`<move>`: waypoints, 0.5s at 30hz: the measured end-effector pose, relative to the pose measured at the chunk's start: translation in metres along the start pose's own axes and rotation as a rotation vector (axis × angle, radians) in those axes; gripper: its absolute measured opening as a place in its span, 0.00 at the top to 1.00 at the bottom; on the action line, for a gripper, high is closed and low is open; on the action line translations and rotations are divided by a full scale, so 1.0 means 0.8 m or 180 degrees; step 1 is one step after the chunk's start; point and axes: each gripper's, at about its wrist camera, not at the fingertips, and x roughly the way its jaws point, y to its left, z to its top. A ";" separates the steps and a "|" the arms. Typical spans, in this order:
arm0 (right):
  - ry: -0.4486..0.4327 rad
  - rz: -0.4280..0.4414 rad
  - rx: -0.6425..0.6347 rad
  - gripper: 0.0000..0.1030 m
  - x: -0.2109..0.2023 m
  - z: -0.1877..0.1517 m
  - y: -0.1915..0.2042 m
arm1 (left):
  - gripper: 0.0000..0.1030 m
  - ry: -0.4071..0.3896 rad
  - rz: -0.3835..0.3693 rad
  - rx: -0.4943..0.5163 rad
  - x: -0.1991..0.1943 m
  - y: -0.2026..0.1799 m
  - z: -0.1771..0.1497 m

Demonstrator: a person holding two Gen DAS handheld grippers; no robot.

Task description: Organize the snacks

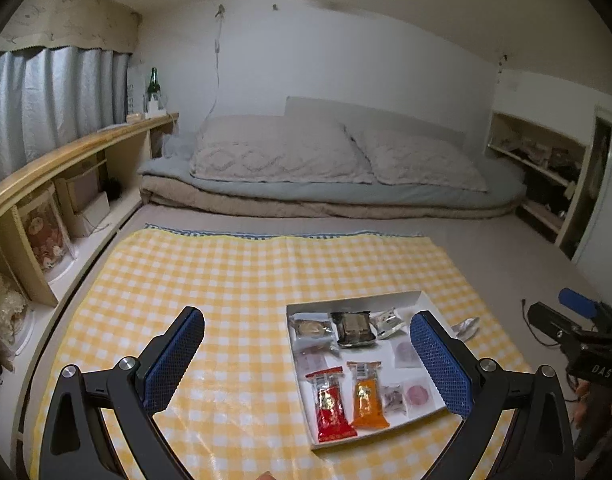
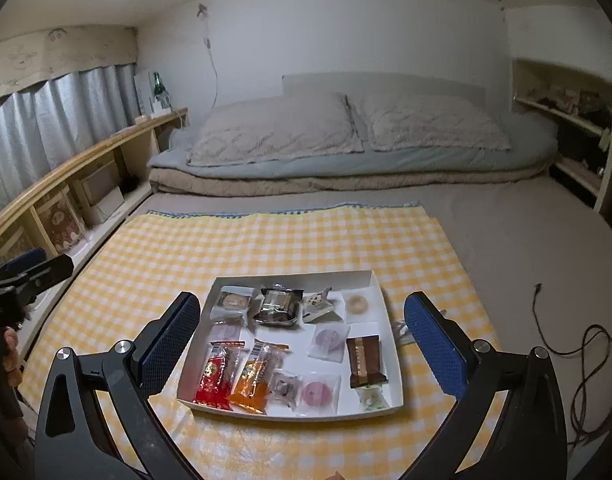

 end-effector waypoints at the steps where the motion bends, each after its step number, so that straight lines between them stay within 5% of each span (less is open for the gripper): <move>1: -0.0034 -0.0007 -0.0001 0.00 -0.007 -0.005 0.003 | 0.00 -0.0009 0.0007 0.0013 -0.010 0.001 -0.008; 15: -0.0316 -0.0227 -0.0196 0.00 -0.059 -0.061 0.034 | 0.00 -0.0012 0.0190 0.0215 -0.052 -0.010 -0.101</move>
